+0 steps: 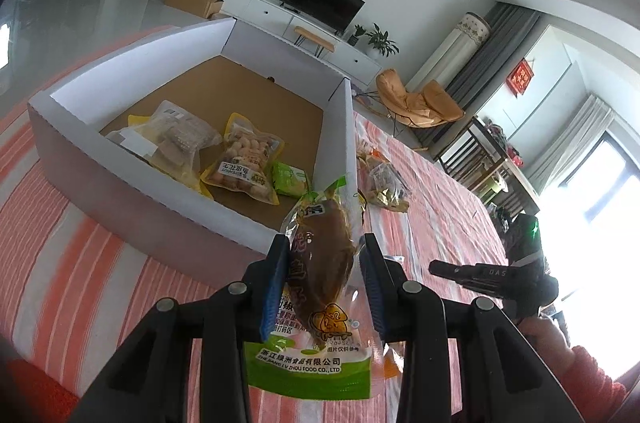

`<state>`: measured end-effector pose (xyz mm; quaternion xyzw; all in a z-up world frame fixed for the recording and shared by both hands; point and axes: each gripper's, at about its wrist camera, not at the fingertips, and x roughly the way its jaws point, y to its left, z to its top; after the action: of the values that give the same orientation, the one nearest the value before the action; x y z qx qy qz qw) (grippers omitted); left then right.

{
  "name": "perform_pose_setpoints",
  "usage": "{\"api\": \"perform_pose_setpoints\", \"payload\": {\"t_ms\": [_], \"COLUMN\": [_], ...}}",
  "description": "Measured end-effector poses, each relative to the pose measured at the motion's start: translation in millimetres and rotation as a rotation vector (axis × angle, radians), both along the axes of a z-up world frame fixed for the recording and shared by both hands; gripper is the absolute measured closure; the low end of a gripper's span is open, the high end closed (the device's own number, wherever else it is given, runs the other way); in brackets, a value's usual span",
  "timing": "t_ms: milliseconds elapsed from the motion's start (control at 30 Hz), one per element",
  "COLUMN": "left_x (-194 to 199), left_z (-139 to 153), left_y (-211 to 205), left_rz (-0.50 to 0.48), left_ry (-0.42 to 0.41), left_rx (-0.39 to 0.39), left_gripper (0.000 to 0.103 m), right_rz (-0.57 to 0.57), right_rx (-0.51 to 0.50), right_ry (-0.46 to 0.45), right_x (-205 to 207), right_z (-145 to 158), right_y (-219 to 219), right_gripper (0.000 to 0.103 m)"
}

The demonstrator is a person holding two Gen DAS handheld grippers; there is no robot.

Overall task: Organize snacks
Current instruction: 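Carry both packets over the white box and open both grippers to drop them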

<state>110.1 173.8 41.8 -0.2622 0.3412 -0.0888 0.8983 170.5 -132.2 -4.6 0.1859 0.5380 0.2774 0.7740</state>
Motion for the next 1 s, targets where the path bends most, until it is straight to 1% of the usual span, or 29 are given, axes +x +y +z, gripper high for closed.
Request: {"api": "perform_pose_setpoints", "payload": {"t_ms": [33,67,100,133,167,200,233,300,333,367,433,467,500,533,567,600,633,667,733,833,867,900,933,967,1000], "left_x": [0.5,1.2,1.0,0.5,0.0,0.3,0.6,2.0,2.4,2.1,-2.1,-3.9,-7.0,-8.1,-8.5,-7.7,-6.4,-5.5,-3.6,-4.2,-4.6,-4.9,-6.3,-6.3,-5.9], "left_z": [0.3,1.1,2.0,2.6,3.3,3.2,2.7,1.2,0.0,-0.9,-0.4,0.7,1.0,1.4,0.5,-1.2,-3.1,-4.5,-6.0,-1.8,-0.1,1.6,2.7,4.0,6.4], "left_y": [-0.9,-1.4,-3.1,-4.4,-6.5,-7.2,-8.4,-10.2,-10.5,-10.1,-8.8,-7.9,-5.1,-4.4,-1.7,1.4,4.0,5.4,6.3,5.5,5.9,6.6,6.9,8.5,10.4], "left_rz": [0.001,0.001,-0.001,-0.002,-0.003,-0.004,-0.006,-0.011,-0.013,-0.015,-0.016,-0.015,-0.009,-0.006,0.0,0.007,0.014,0.016,0.015,0.013,0.016,0.018,0.021,0.025,0.029], "left_ry": [0.0,0.0,-0.003,-0.005,-0.009,-0.01,-0.01,-0.006,-0.001,0.002,-0.001,-0.004,-0.008,-0.009,-0.01,-0.008,-0.006,-0.004,0.003,-0.003,-0.005,-0.007,-0.009,-0.011,-0.014], "left_rx": [-0.001,0.0,0.001,0.004,0.01,0.012,0.012,0.005,0.003,0.003,0.007,0.01,0.015,0.015,0.01,-0.003,-0.019,-0.028,-0.041,-0.034,-0.03,-0.028,-0.027,-0.025,-0.024], "left_gripper": [0.067,0.067,0.067,0.067,0.067,0.067,0.067,0.067,0.067,0.067,0.067,0.067,0.067,0.067,0.067,0.067,0.067,0.067,0.067,0.067,0.067,0.067,0.067,0.067,0.067], "right_rz": [-0.001,0.015,0.045,0.088,0.117,0.144,0.162,0.162,0.153,0.153,0.215,0.198,0.179,0.166,0.15,0.141,0.121,0.107,0.053,-0.037,-0.055,-0.079,-0.09,-0.105,-0.108], "right_rx": [-0.008,-0.047,-0.102,-0.163,-0.207,-0.238,-0.258,-0.367,-0.404,-0.48,-0.635,-0.615,-0.596,-0.582,-0.544,-0.498,-0.445,-0.416,-0.277,0.012,0.063,0.142,0.191,0.297,0.372], "right_ry": [-0.005,-0.007,-0.011,-0.018,-0.019,-0.02,-0.024,-0.036,-0.024,-0.007,-0.178,-0.178,-0.173,-0.177,-0.158,-0.136,-0.12,-0.115,-0.07,0.022,0.044,0.072,0.084,0.112,0.133], "right_x": [1.0,3.1,1.5,-3.6,9.5,4.5,12.1,5.3,6.1,5.7,-5.5,-5.1,-3.8,-3.4,-2.1,-0.9,-0.9,-0.5,1.1,8.8,10.6,13.2,13.5,15.0,13.2], "right_z": [4.5,6.4,6.4,6.9,-4.3,-6.7,-15.0,-27.9,-38.6,-55.4,-62.2,-63.0,-61.6,-56.7,-53.7,-51.7,-46.6,-44.2,-38.8,-41.5,-43.7,-46.6,-46.1,-46.6,-45.2], "right_y": [0.6,0.6,7.6,18.6,16.4,27.5,37.5,63.5,73.6,91.2,119.5,117.6,112.0,103.2,91.8,81.2,67.1,59.1,32.0,-9.9,-16.1,-27.4,-28.7,-34.2,-37.6], "right_gripper": [0.098,0.096,0.096,0.091,0.068,0.05,0.029,0.029,0.027,0.014,0.016,0.017,0.026,0.042,0.056,0.063,0.066,0.071,0.073,0.073,0.073,0.073,0.073,0.073,0.073]}}
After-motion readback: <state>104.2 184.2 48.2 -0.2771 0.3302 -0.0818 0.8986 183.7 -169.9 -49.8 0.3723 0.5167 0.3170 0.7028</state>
